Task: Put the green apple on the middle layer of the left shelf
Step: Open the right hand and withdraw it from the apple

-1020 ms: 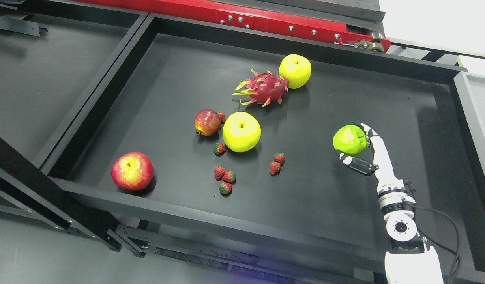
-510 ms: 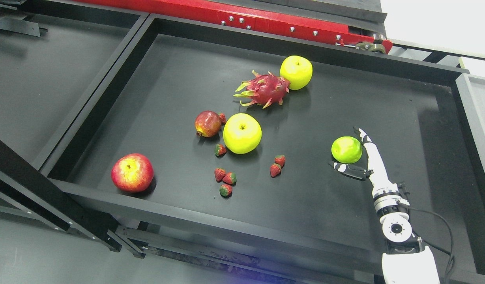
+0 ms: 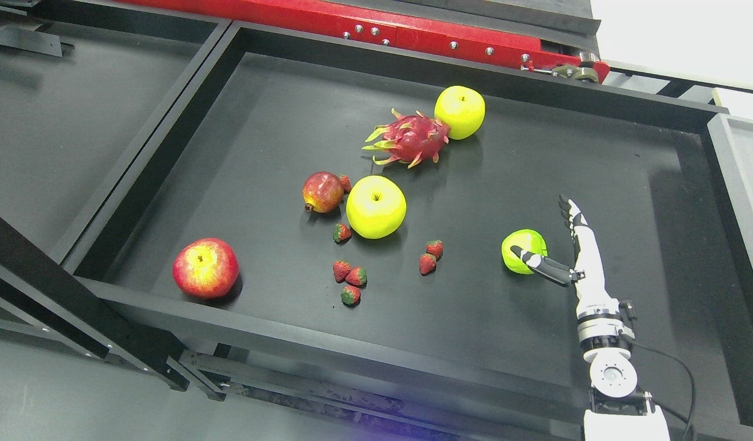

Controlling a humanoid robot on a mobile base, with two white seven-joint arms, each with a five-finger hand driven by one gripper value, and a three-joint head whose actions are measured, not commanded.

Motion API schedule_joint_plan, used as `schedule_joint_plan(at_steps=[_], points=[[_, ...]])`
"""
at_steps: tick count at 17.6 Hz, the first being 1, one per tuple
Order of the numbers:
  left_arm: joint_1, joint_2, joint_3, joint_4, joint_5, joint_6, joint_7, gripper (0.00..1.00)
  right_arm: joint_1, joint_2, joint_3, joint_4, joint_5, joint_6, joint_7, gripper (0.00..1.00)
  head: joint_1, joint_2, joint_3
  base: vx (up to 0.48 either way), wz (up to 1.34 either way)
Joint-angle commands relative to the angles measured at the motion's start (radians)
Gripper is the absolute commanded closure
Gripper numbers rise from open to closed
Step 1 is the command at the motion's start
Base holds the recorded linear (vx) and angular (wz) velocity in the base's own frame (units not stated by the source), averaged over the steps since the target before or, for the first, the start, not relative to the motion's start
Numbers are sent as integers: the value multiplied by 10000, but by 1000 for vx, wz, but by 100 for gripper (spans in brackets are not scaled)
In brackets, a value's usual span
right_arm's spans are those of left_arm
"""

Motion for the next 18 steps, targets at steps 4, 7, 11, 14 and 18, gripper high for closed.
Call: schedule_joint_plan(at_steps=[4, 7, 11, 14, 18], points=[[0, 175, 23, 0, 1, 40, 1, 0, 1790, 398, 1211, -2308, -1282, -1, -2215, 0, 0, 0, 0, 0, 0], [0, 175, 23, 0, 1, 25, 1, 0, 1745, 398, 1534, -2308, -1312, 121, -1869, 0, 0, 0, 0, 0, 0], [0, 175, 23, 0, 1, 25, 1, 0, 1729, 398, 1320, -2308, -1727, 459, -838, 0, 0, -1, 0, 0, 0], [0, 175, 23, 0, 1, 25, 1, 0, 1714, 398, 1289, -2309, -1727, 459, -838, 0, 0, -2, 0, 0, 0], [0, 175, 23, 0, 1, 25, 1, 0, 1714, 398, 1289, -2308, -1727, 459, -838, 0, 0, -2, 0, 0, 0]])
